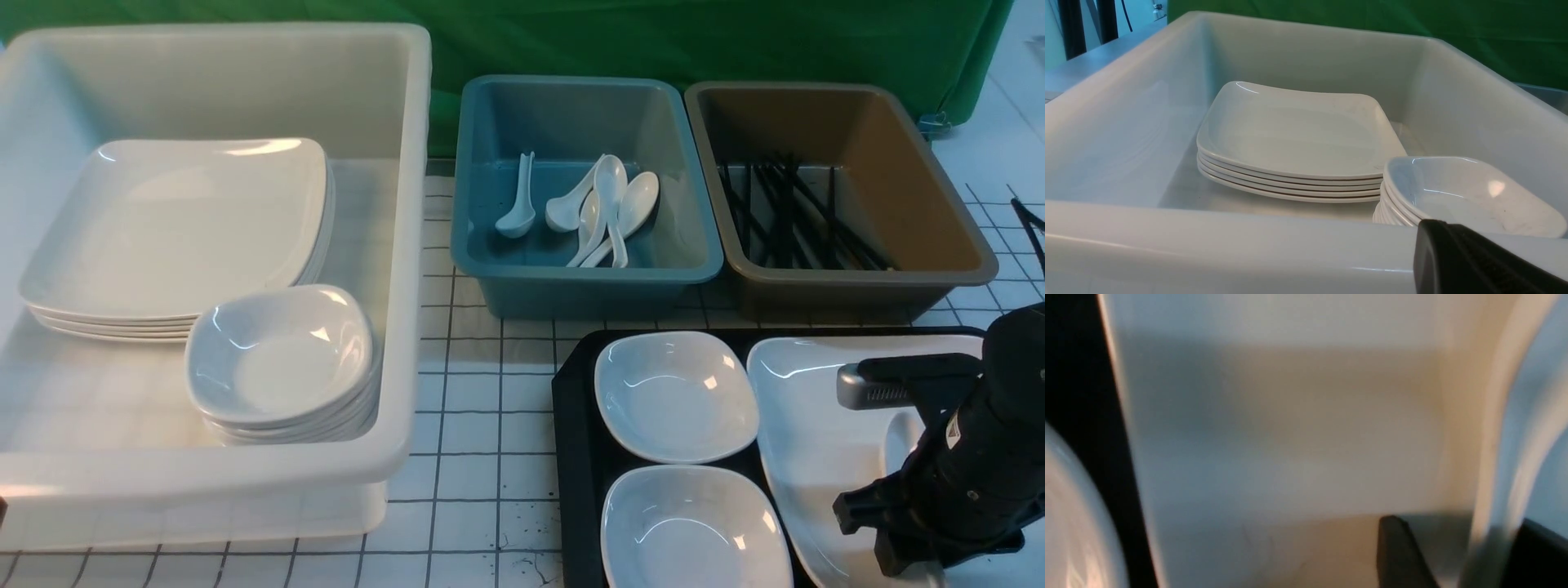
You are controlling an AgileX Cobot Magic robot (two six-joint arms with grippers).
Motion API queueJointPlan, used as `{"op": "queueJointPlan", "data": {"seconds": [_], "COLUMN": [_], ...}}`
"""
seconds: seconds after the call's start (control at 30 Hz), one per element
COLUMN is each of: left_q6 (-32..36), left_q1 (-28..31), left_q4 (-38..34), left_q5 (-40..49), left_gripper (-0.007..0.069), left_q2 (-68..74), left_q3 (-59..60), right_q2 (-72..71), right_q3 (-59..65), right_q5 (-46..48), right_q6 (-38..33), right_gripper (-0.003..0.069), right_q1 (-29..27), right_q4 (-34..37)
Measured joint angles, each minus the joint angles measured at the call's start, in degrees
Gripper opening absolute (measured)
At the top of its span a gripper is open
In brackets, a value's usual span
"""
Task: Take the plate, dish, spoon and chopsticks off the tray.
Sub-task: Use the right arm to grab a soup spoon from the plate, then use the right arm to put the soup spoon into the small storage box in the middle
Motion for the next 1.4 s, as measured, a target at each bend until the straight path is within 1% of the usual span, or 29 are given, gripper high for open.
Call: {"op": "queueJointPlan", "data": {"seconds": [0.03,0.07,0.1,0.23,0.3,0.37,0.47,0.5,0.53,0.57,0.6,0.63,0.67,0.7,0.77,0.8,0.83,0.93,1.0,1.03,1.1,1.2,1.3,1.33,1.4], "left_q6": [0.0,0.0,0.0,0.0,0.0,0.0,0.0,0.0,0.0,0.0,0.0,0.0,0.0,0.03,0.03,0.03,0.03,0.03,0.03,0.03,0.03,0.03,0.03,0.03,0.03], "left_q1": [0.0,0.0,0.0,0.0,0.0,0.0,0.0,0.0,0.0,0.0,0.0,0.0,0.0,0.0,0.0,0.0,0.0,0.0,0.0,0.0,0.0,0.0,0.0,0.0,0.0], "left_q4": [0.0,0.0,0.0,0.0,0.0,0.0,0.0,0.0,0.0,0.0,0.0,0.0,0.0,0.0,0.0,0.0,0.0,0.0,0.0,0.0,0.0,0.0,0.0,0.0,0.0], "left_q5": [0.0,0.0,0.0,0.0,0.0,0.0,0.0,0.0,0.0,0.0,0.0,0.0,0.0,0.0,0.0,0.0,0.0,0.0,0.0,0.0,0.0,0.0,0.0,0.0,0.0], "left_gripper": [0.0005,0.0005,0.0005,0.0005,0.0005,0.0005,0.0005,0.0005,0.0005,0.0005,0.0005,0.0005,0.0005,0.0005,0.0005,0.0005,0.0005,0.0005,0.0005,0.0005,0.0005,0.0005,0.0005,0.0005,0.0005], "left_q2": [0.0,0.0,0.0,0.0,0.0,0.0,0.0,0.0,0.0,0.0,0.0,0.0,0.0,0.0,0.0,0.0,0.0,0.0,0.0,0.0,0.0,0.0,0.0,0.0,0.0], "left_q3": [0.0,0.0,0.0,0.0,0.0,0.0,0.0,0.0,0.0,0.0,0.0,0.0,0.0,0.0,0.0,0.0,0.0,0.0,0.0,0.0,0.0,0.0,0.0,0.0,0.0], "right_q2": [0.0,-0.07,-0.27,-2.99,-7.09,-10.69,-13.32,-13.31,-12.93,-11.08,-9.71,-9.31,-7.13,-3.56,2.14,2.7,6.85,16.22,18.65,22.13,25.4,29.1,29.88,29.56,28.0], "right_q3": [0.0,0.0,0.0,-0.8,-3.77,-7.81,-14.68,-18.75,-20.5,-25.16,-27.44,-28.02,-30.72,-34.37,-39.14,-39.6,-42.68,-49.22,-50.77,-52.82,-54.51,-55.49,-55.49,-55.51,-55.78], "right_q5": [0.0,0.34,0.58,4.01,6.57,6.94,5.02,3.6,2.8,1.39,1.02,0.73,0.25,-0.62,-2.68,-2.93,-4.55,-8.37,-9.32,-11.31,-12.8,-13.35,-11.56,-8.8,-4.63], "right_q6": [-0.36,-1.28,-1.68,-3.03,-3.96,-4.74,-8.63,-12.21,-14.33,-17.97,-19.95,-20.45,-23.05,-27.09,-30.28,-30.28,-31.36,-32.14,-32.23,-32.29,-32.35,-32.47,-32.52,-32.81,-33.28], "right_gripper": [0.0218,0.0113,0.0102,0.0106,0.0105,0.0105,0.0105,0.0105,0.0105,0.0105,0.0105,0.0105,0.0105,0.0105,0.0105,0.0105,0.0107,0.0143,0.0162,0.021,0.0274,0.0342,0.0359,0.0359,0.0335], "right_q1": [0.0,0.0,0.0,0.0,0.0,-0.05,-0.06,-0.06,-0.06,-0.06,-0.06,-0.06,-0.01,0.29,1.04,1.1,1.67,2.87,3.24,3.53,3.68,3.79,3.79,3.79,3.79], "right_q4": [0.01,0.7,0.84,1.72,2.6,4.08,8.79,11.92,14.22,19.16,20.96,22.12,24.8,27.47,29.26,29.34,29.94,30.31,30.31,30.31,30.39,30.39,30.15,30.02,29.6]}}
